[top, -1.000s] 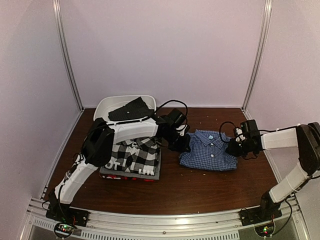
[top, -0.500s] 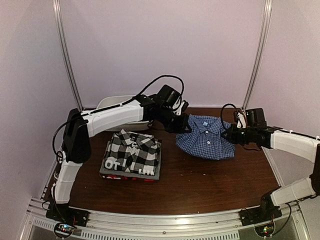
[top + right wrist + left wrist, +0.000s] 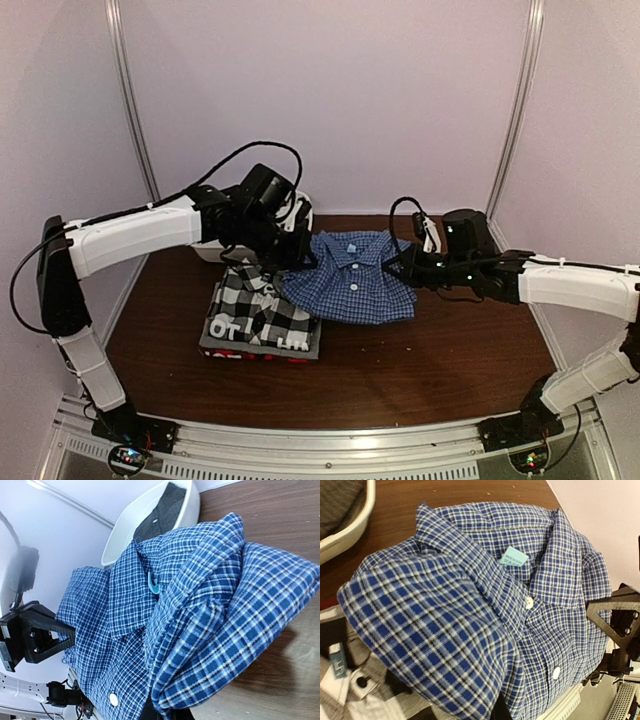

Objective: Fold and stack the long sleeve shirts
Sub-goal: Place the square-folded shirt on the square-folded shirt.

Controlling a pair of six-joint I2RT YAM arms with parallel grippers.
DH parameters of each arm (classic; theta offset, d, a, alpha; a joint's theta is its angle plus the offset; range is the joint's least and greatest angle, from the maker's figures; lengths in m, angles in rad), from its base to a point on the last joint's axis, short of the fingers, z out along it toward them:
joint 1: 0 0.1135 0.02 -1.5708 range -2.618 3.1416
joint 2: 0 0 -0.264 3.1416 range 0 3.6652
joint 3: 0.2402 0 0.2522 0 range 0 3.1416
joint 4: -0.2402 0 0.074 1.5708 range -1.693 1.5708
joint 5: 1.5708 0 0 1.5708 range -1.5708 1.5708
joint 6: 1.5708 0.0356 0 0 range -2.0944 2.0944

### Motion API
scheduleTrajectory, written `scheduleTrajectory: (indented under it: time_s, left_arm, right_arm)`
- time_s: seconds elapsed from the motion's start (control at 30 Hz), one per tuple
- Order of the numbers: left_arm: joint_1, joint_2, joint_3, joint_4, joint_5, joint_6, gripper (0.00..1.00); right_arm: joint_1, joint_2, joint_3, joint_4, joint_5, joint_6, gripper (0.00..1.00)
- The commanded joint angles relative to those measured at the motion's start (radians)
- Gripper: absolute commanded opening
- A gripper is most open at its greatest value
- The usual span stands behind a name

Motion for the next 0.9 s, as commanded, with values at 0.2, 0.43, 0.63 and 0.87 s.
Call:
scheduleTrajectory:
  time_s: [0.2,0.43,0.63,0.87]
  left_arm:
    - [0.162,-0.348,-0.269,-0.080,-0.125,0.039,0.00]
    - [0.248,-0.438,-0.366,-0.130,-0.169,0.075,0.00]
    - [0.285,-0.450,-0.397,-0.139,-0.170,0.102,0.00]
    - [0.291,-0.450,-0.465,-0.144,-0.195,0.103,0.00]
  right_arm:
    - [0.285,0.316,0.260,0.223,0.131,0.129,0.00]
    - [0.357,0.503,0.434,0.237,0.143,0.145,0.00]
    - [0.364,0.550,0.447,0.259,0.142,0.167,0.00]
    - [0.365,0.573,0.434,0.241,0.149,0.167,0.00]
